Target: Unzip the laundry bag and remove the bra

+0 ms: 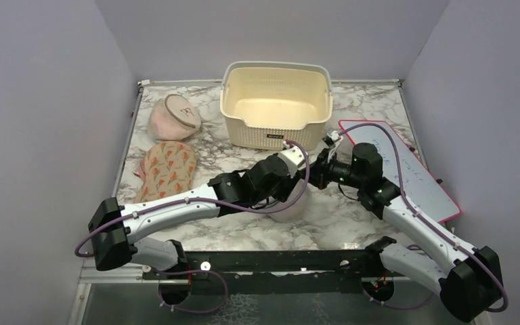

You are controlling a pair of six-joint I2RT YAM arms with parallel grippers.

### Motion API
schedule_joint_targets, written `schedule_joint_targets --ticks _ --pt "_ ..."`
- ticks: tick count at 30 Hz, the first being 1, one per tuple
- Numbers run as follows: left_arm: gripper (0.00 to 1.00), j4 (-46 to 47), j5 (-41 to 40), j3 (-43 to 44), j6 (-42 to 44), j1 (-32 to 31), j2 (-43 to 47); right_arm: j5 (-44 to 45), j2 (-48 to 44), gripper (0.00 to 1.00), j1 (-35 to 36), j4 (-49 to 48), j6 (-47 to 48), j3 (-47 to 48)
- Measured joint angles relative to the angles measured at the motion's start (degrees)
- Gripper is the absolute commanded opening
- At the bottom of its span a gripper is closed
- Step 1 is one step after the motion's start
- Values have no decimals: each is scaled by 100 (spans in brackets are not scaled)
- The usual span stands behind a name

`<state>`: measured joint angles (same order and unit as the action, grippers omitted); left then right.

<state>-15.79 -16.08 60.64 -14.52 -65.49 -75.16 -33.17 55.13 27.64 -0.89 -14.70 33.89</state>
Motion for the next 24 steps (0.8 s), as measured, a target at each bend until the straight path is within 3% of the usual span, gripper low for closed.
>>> schedule_joint_targets --ticks 3,9,24 --pt "18 -131 -15 92 17 0 -146 -17 -17 1 0 -4 0 -26" --pt "1 -341 -31 238 212 0 -240 -7 -20 1 0 -7 -2 -66" --pt "0 -647 483 457 940 0 337 221 -142 1 2 7 -28 -129"
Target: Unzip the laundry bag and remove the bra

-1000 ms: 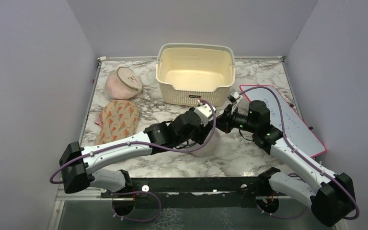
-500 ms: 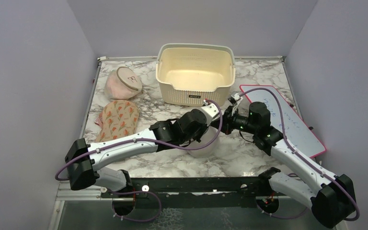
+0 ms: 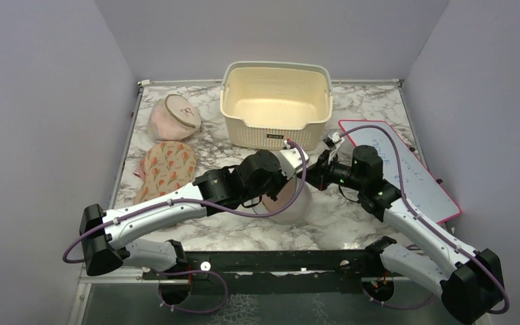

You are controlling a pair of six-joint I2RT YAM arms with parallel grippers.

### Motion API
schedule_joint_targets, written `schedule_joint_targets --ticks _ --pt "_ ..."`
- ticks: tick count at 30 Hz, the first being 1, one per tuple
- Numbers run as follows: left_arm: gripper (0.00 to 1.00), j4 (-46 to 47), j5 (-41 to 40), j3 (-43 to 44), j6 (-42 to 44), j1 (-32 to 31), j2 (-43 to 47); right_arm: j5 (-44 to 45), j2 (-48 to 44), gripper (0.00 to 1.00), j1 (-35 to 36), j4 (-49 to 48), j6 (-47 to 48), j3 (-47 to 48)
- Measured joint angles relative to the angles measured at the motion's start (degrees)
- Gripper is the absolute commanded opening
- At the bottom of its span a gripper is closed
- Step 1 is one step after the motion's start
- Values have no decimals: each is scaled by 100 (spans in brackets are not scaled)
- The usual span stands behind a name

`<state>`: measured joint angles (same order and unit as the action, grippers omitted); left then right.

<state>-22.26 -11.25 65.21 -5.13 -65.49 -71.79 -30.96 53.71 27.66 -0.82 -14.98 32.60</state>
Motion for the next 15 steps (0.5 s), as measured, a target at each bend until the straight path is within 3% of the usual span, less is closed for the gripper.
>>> schedule_joint_targets --ticks 15 --pt "0 -105 315 94 981 -24 345 -251 264 1 0 4 2 15"
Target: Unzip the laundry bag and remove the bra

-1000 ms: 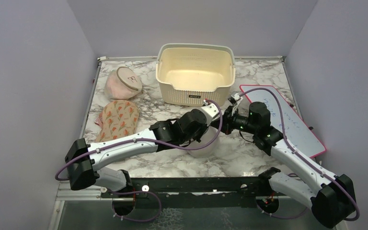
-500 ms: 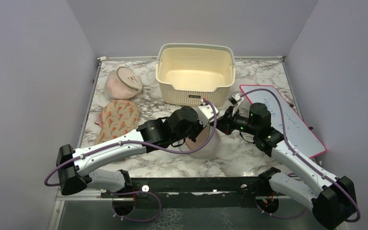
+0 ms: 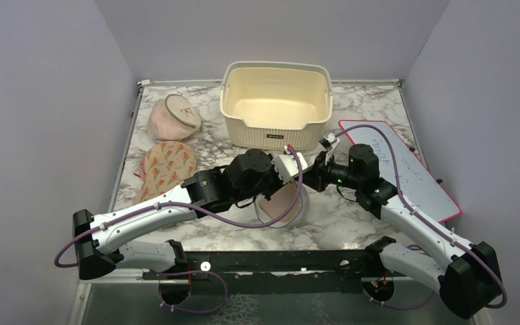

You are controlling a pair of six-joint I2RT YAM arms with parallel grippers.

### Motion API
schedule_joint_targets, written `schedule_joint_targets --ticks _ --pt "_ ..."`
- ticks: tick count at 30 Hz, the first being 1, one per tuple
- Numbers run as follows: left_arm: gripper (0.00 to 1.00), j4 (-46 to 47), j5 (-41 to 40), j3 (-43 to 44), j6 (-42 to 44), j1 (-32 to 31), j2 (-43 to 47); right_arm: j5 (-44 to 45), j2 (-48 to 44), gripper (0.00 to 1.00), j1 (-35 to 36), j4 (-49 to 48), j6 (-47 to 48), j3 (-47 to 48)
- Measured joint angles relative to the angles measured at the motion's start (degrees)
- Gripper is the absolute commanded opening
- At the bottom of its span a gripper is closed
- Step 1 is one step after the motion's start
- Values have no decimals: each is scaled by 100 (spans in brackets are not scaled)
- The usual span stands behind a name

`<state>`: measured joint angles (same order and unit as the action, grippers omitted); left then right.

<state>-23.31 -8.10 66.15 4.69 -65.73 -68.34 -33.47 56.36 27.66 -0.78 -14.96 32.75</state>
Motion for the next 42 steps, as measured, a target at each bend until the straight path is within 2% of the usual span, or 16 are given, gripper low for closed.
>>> schedule_joint_targets --ticks 5,11,19,29,32,37,42 --pt "0 0 20 0 387 -42 151 -48 7 1 0 26 -4 61" --pt "2 125 -42 -170 264 -42 177 76 -127 1 0 74 -129 186" --pt "44 39 -584 -258 -378 -46 -157 111 -129 1 -4 315 48 544" --pt "46 -107 -1071 -107 -614 -50 -715 -33 -177 1 -4 376 72 549" --pt "42 -146 -1110 -101 -629 -52 -940 -50 -177 1 -4 376 70 549" --pt "16 -190 -1213 -28 -621 -57 -1172 -55 -177 1 -4 378 68 542" --pt "2 -173 -1318 48 -483 -107 -1167 -44 -177 1 -4 372 22 525"
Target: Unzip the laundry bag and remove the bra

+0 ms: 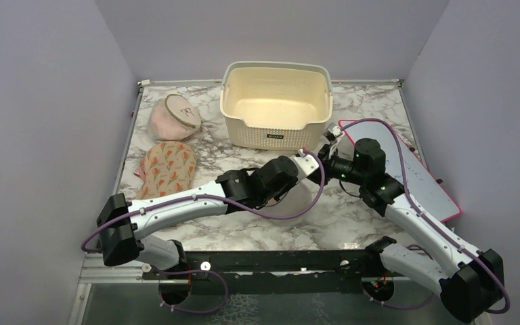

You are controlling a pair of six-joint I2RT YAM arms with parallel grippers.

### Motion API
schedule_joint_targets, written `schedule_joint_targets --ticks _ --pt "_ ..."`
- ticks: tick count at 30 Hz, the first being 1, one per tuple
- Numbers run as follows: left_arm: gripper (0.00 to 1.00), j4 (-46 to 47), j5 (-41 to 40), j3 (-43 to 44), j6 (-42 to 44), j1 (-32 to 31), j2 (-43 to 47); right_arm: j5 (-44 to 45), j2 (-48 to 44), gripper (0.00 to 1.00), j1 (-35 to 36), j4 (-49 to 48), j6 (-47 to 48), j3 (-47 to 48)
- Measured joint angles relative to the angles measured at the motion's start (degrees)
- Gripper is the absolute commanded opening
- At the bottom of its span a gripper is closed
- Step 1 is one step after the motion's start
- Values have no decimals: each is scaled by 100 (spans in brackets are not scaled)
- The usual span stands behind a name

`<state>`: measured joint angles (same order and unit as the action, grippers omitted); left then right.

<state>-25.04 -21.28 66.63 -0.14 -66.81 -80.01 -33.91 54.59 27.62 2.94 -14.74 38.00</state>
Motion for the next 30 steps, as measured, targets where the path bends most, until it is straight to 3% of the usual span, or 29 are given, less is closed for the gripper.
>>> schedule_joint_targets --ticks 14,30 --pt "0 127 466 -317 560 -120 1497 -17 109 1 7 -339 -350 -68" --pt "0 671 1209 -564 1021 -120 2072 -903 852 1 4 -400 -208 131"
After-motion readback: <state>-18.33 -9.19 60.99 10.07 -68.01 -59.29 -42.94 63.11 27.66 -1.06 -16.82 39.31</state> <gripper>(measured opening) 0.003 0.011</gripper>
